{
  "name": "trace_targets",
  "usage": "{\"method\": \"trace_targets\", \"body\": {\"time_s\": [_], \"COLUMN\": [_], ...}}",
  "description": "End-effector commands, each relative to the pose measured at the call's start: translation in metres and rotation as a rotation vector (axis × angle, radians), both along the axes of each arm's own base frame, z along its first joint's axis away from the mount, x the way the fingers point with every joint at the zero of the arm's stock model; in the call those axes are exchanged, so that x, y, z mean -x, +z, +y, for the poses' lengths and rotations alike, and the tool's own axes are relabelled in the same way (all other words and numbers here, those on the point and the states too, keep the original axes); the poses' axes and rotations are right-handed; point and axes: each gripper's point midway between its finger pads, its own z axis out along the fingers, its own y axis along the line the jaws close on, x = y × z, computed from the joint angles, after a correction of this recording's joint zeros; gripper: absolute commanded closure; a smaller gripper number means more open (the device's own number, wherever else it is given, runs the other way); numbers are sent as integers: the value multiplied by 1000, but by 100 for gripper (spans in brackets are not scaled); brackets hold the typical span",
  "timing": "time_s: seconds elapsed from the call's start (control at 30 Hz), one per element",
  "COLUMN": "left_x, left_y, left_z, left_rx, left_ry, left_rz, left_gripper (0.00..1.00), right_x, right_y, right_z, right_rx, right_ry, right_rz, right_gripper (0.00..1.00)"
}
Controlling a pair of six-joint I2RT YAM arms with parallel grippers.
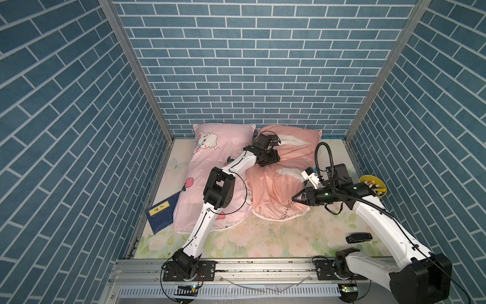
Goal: Zip up pillowcases
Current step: Pick up the pillowcase from the center of the board.
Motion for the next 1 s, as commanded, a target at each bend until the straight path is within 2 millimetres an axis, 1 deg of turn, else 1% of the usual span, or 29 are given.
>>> {"method": "trace_targets", "body": {"time_s": [0.0, 0.07, 0.17, 0.3, 0.4, 0.43, 0.47, 0.6, 0.63, 0.7, 0.73, 0.77, 0.8, 0.87, 0.9, 0.97], "left_x": [-42, -39, -32, -10, 8, 15, 22, 53, 65, 99, 122, 146, 169, 204, 218, 237], "left_y": [-69, -59, -40, -6, 32, 38, 55, 100, 111, 125, 129, 130, 129, 124, 123, 121], "left_z": [103, 101, 99, 91, 95, 97, 100, 105, 102, 90, 78, 66, 55, 39, 30, 15], "left_rx": [-212, -197, -176, -153, -106, -97, -78, -37, -16, 45, 95, 154, 219, 331, 381, 442], "left_ry": [214, 214, 202, 144, 141, 143, 143, 111, 83, 10, -42, -86, -118, -124, -112, -87], "left_rz": [21, 4, -26, -69, -134, -142, -168, -209, -212, -193, -169, -130, -83, -2, 30, 73], "left_gripper": [30, 29, 28, 19, 9, 7, 6, 7, 10, 22, 26, 32, 40, 50, 54, 55], "right_x": [1, -10, -23, -31, -33, -34, -35, -42, -44, -47, -47, -47, -47, -44, -44, -41], "right_y": [-10, -16, -17, -7, 1, 2, 3, 4, 5, 6, 7, 8, 10, 14, 13, 10], "right_z": [-8, -7, -4, -1, -3, -4, -6, -13, -13, -14, -15, -17, -18, -21, -23, -25], "right_rx": [81, 86, 67, 28, 15, 15, 14, -9, -24, -54, -68, -79, -88, -111, -118, -124], "right_ry": [-24, -62, -112, -157, -188, -201, -212, -258, -269, -288, -295, -299, -299, -291, -289, -283], "right_rz": [25, 36, 44, 37, 38, 40, 36, 43, 48, 55, 58, 57, 51, 38, 33, 33], "right_gripper": [83, 100, 100, 100, 100, 100, 100, 100, 100, 100, 100, 100, 100, 100, 100, 100]}}
